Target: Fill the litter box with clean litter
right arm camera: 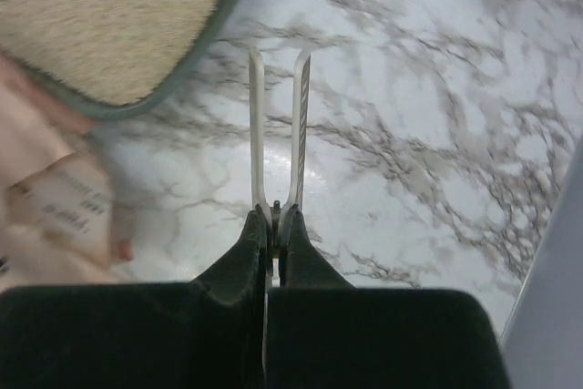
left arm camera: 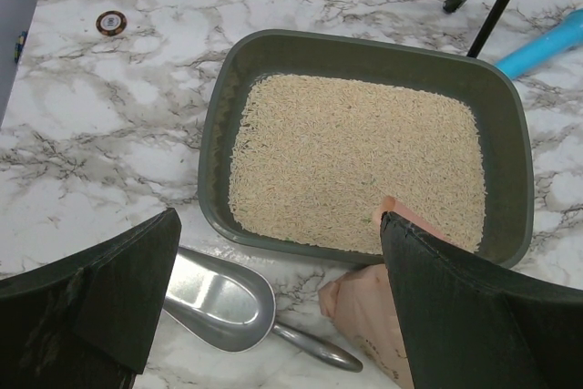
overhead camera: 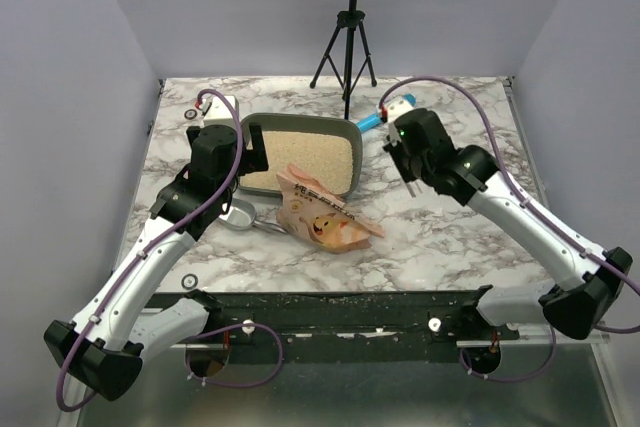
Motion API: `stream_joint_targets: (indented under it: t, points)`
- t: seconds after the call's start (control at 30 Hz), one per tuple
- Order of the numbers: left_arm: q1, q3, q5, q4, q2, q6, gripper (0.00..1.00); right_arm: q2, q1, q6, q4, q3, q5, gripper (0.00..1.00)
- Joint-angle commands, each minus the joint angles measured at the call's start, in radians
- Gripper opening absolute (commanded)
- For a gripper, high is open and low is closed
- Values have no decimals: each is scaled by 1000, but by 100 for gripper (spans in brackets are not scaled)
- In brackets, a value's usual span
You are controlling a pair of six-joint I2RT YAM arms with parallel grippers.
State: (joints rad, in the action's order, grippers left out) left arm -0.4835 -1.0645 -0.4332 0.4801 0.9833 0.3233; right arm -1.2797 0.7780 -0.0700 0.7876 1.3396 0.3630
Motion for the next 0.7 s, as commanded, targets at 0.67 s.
stream_joint_targets:
  t: [0.67]
  points:
    - [6, 15, -25, -14, 18, 0, 99, -481, -551, 240, -252, -79, -127, 10]
